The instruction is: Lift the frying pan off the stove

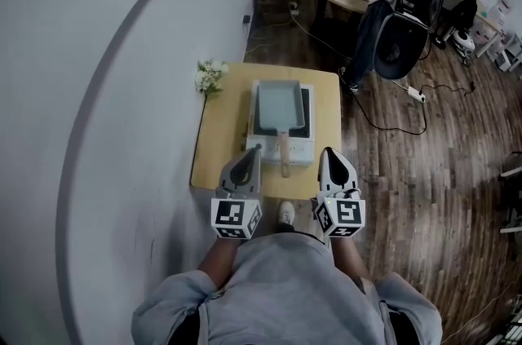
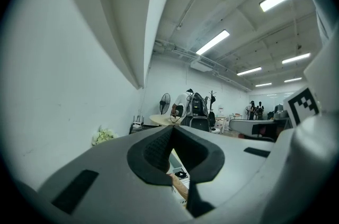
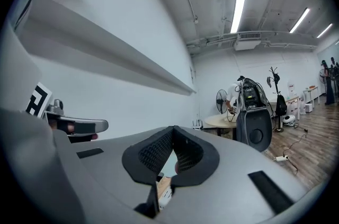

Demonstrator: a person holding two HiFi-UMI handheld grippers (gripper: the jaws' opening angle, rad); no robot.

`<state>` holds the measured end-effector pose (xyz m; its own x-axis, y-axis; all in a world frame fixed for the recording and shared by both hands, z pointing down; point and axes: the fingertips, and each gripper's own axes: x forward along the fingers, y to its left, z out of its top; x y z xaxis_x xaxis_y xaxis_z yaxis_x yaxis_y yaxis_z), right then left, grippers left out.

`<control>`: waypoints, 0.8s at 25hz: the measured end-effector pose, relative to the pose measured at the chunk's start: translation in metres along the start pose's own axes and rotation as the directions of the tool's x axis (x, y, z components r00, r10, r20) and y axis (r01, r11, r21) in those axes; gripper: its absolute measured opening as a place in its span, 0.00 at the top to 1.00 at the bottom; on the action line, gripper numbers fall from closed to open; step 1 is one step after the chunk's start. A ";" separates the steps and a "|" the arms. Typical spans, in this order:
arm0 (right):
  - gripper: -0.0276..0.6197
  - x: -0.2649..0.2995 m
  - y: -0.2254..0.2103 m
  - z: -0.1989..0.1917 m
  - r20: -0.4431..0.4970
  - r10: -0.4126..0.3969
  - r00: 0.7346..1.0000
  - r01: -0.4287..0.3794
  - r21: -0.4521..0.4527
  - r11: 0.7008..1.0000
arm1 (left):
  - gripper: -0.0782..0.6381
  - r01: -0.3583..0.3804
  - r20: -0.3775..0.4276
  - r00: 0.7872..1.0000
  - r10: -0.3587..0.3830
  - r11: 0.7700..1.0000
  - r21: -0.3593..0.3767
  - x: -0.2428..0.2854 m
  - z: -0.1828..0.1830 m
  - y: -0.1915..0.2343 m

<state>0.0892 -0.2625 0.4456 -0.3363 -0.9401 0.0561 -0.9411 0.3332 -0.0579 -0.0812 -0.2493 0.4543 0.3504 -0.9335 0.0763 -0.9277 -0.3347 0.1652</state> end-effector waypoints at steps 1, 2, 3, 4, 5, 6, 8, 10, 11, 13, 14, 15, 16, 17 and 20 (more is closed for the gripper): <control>0.96 0.008 -0.003 -0.002 -0.010 0.007 1.000 -0.007 0.002 1.000 | 0.89 0.000 -0.007 1.000 0.000 1.000 0.001 0.008 -0.001 0.002; 0.96 0.017 -0.005 -0.005 -0.020 0.014 1.000 -0.014 0.002 1.000 | 0.89 0.001 -0.013 1.000 -0.001 1.000 0.002 0.015 -0.002 0.004; 0.96 0.025 -0.007 -0.008 -0.032 0.022 0.999 -0.022 0.002 1.000 | 0.89 0.003 -0.019 1.000 -0.003 1.000 0.000 0.022 -0.003 0.005; 0.96 0.032 -0.008 -0.011 -0.047 0.034 0.998 -0.033 0.006 0.999 | 0.89 0.008 -0.025 1.000 -0.009 1.000 -0.008 0.029 -0.005 0.007; 0.96 0.039 -0.008 -0.015 -0.064 0.048 0.997 -0.047 0.013 0.999 | 0.89 0.014 -0.034 0.999 -0.015 1.000 -0.022 0.035 -0.007 0.008; 0.88 0.046 -0.008 -0.019 -0.082 0.065 0.995 -0.063 0.024 0.998 | 0.88 0.020 -0.046 0.999 -0.021 0.999 -0.040 0.041 -0.009 0.010; 0.82 0.057 -0.008 -0.026 -0.112 0.094 0.989 -0.089 0.050 0.995 | 0.87 0.038 -0.075 0.996 -0.044 0.996 -0.080 0.051 -0.014 0.013; 0.79 0.067 -0.008 -0.033 -0.139 0.114 0.984 -0.104 0.077 0.992 | 0.70 0.064 -0.108 0.991 -0.079 0.989 -0.135 0.059 -0.022 0.017; 0.78 0.072 -0.008 -0.036 -0.156 0.125 0.980 -0.112 0.091 0.990 | 0.70 0.071 -0.124 0.988 -0.092 0.983 -0.171 0.062 -0.026 0.020; 0.76 0.078 -0.006 -0.046 -0.196 0.156 0.968 -0.132 0.126 0.983 | 0.70 0.074 -0.153 0.982 -0.114 0.966 -0.247 0.068 -0.036 0.027; 0.76 0.081 -0.005 -0.053 -0.219 0.177 0.959 -0.146 0.150 0.978 | 0.70 0.077 -0.168 0.977 -0.129 0.956 -0.284 0.070 -0.042 0.029; 0.75 0.082 -0.004 -0.061 -0.243 0.200 0.949 -0.159 0.179 0.971 | 0.70 0.084 -0.183 0.972 -0.149 0.943 -0.323 0.073 -0.049 0.031; 0.74 0.084 -0.004 -0.071 -0.266 0.223 0.938 -0.169 0.210 0.963 | 0.68 0.093 -0.196 0.965 -0.174 0.926 -0.366 0.076 -0.057 0.033; 0.74 0.085 -0.003 -0.081 -0.290 0.243 0.926 -0.176 0.240 0.955 | 0.68 0.102 -0.207 0.957 -0.201 0.906 -0.411 0.079 -0.065 0.034; 0.72 0.086 0.000 -0.113 -0.361 0.300 0.883 -0.185 0.319 0.929 | 0.67 0.118 -0.248 0.928 -0.278 0.850 -0.514 0.086 -0.092 0.035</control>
<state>0.0565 -0.3350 0.5627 -0.5921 -0.7041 0.3920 -0.8010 0.4607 -0.3823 -0.0711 -0.3297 0.5576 0.6153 -0.7412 0.2685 -0.6809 -0.3280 0.6549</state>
